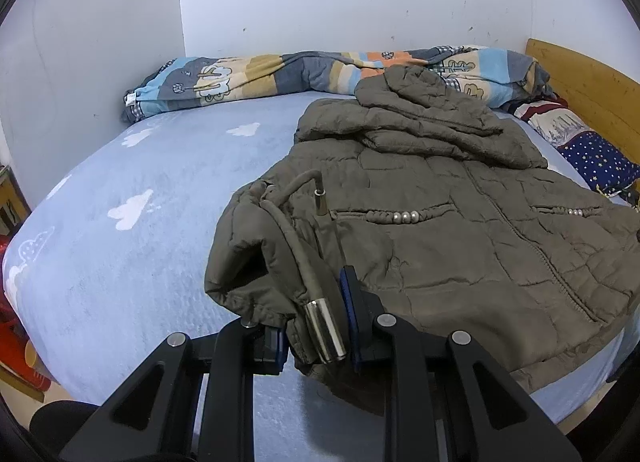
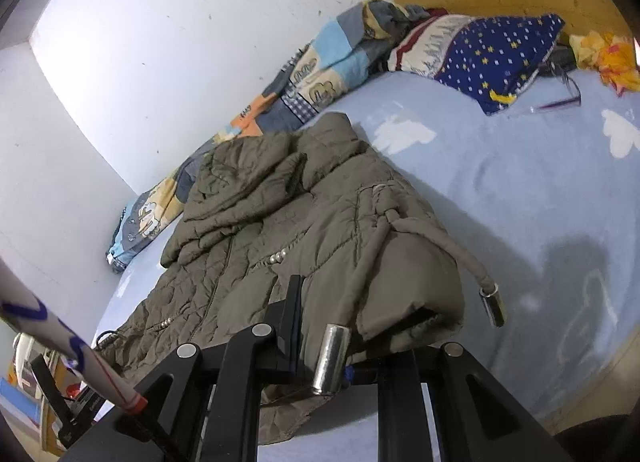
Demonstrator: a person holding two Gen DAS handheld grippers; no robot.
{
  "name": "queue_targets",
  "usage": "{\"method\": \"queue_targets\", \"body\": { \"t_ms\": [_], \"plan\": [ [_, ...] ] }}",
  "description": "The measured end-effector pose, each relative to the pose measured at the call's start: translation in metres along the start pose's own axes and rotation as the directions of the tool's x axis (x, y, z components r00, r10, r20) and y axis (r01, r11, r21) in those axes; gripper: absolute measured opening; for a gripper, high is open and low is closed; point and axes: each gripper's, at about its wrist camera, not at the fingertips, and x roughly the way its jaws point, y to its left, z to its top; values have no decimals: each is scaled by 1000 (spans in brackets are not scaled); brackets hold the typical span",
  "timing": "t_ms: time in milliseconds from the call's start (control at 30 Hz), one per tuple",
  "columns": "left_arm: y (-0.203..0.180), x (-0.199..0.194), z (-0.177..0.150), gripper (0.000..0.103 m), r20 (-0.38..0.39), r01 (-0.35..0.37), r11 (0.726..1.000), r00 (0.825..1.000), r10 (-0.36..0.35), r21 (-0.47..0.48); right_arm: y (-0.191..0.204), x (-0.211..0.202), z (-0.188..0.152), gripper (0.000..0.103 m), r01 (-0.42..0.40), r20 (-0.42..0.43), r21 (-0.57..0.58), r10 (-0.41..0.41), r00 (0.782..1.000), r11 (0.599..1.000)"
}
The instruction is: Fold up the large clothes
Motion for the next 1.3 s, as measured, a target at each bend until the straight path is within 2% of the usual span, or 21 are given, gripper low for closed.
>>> {"method": "queue_targets", "body": {
  "t_ms": [167, 567, 700, 1033, 1200, 1300],
  "plan": [
    [-2, 1, 1, 22, 3, 1, 1000, 1000, -1, -2, -10, 5, -3, 17, 7, -38, 27, -6, 999, 1000],
    [5, -27, 20, 22, 91, 21, 1000, 996, -22, 14, 9, -15, 10, 17, -26, 18, -71, 27, 999, 997],
    [8, -35, 31, 22, 95, 48, 999, 994, -49, 13, 18, -28, 19, 17, -35, 30, -114, 39, 999, 993],
    [12, -39, 64, 22, 100, 61, 998, 993, -64, 32, 27, -33, 44, 17, -73, 43, -117, 79, 996, 990],
    [4, -42, 93, 22, 146, 42, 997, 988, -50, 58, 38, -32, 68, 17, -89, 64, -138, 99, 993, 986],
    [2, -38, 123, 22, 161, 47, 997, 985, -56, 57, 47, -27, 90, 17, -100, 79, -140, 112, 991, 985]
  ]
}}
